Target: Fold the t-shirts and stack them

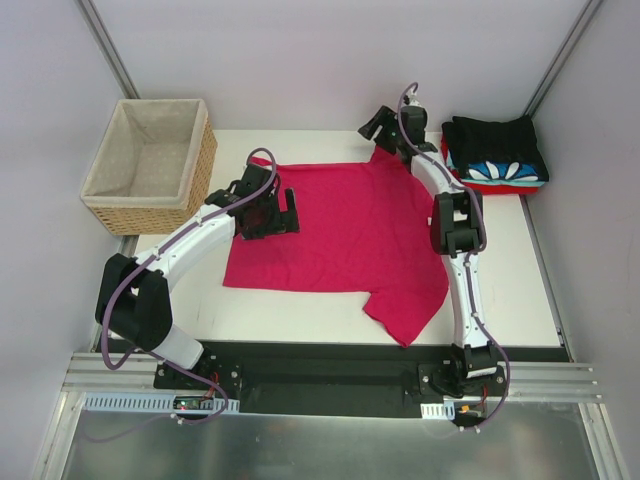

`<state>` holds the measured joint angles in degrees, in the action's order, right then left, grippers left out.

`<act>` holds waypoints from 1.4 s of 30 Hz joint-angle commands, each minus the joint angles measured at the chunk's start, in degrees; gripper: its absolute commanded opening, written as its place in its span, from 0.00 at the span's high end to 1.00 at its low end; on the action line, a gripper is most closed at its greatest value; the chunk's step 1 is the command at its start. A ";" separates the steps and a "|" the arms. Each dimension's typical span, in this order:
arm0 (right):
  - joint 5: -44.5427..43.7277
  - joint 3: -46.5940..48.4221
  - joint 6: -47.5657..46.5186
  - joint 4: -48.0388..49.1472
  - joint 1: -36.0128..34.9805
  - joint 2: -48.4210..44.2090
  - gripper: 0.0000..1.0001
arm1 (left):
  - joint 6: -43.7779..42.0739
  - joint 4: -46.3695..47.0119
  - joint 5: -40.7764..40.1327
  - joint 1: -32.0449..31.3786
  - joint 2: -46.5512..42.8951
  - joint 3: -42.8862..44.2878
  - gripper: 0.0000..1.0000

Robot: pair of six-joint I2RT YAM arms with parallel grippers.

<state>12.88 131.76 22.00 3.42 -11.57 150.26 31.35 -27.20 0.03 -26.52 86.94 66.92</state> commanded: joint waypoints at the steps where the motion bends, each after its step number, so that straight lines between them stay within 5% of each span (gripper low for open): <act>1: -0.49 -0.37 -1.78 0.27 0.06 -4.53 0.25 | 0.02 0.57 0.50 0.59 -2.47 -0.29 0.01; 15: -2.25 -7.57 -4.33 0.27 0.41 -8.66 0.25 | 0.11 0.74 0.67 0.60 -2.47 -0.65 0.01; 42: -3.57 -1.16 -1.61 -2.80 0.59 -2.42 0.24 | -0.50 0.92 0.23 1.04 -1.24 -0.65 0.01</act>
<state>10.39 130.19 20.27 0.21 -11.07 148.90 31.31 -26.79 0.01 -26.13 86.54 66.59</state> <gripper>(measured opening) 0.755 0.992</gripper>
